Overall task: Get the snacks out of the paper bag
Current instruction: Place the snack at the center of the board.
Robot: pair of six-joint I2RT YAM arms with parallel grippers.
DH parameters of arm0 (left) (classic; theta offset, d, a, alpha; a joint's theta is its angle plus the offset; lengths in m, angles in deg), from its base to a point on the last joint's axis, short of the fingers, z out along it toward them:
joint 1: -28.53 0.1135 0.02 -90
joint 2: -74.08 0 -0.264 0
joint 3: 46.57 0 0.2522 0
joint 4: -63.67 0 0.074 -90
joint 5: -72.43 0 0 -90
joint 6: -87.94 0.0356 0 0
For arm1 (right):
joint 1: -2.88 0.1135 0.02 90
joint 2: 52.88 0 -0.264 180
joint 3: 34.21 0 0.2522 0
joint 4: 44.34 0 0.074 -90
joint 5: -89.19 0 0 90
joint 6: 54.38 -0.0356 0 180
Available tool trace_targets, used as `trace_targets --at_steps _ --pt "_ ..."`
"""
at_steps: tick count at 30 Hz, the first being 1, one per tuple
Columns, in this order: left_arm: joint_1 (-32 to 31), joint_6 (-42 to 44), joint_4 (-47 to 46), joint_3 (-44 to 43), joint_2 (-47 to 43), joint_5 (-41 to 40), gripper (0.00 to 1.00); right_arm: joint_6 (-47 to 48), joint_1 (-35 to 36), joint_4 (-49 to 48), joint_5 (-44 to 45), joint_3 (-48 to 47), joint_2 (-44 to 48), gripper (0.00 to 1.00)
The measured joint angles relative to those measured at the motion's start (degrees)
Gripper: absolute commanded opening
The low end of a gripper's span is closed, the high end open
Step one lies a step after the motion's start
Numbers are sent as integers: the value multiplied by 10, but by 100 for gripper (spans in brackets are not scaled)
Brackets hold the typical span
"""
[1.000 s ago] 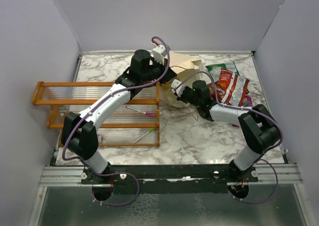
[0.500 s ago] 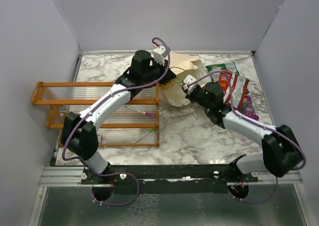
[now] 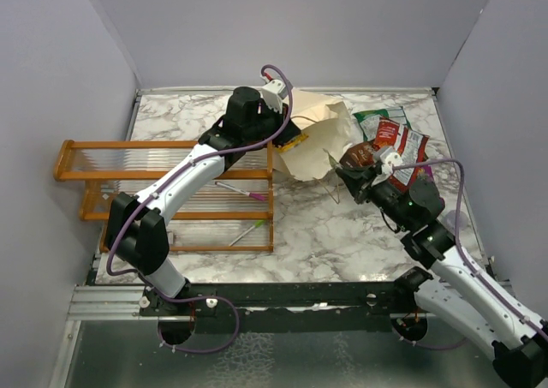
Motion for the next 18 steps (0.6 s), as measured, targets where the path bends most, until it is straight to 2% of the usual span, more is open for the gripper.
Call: trace_targets --at_steps 9,14,18 --pt "0 0 9 0 0 -22 0 -37 0 75 64 -6 116 1" --pt "0 0 10 0 0 -35 0 -64 1 90 188 -12 136 1" --pt "0 1 10 0 -1 -42 0 -84 1 97 318 -20 84 1"
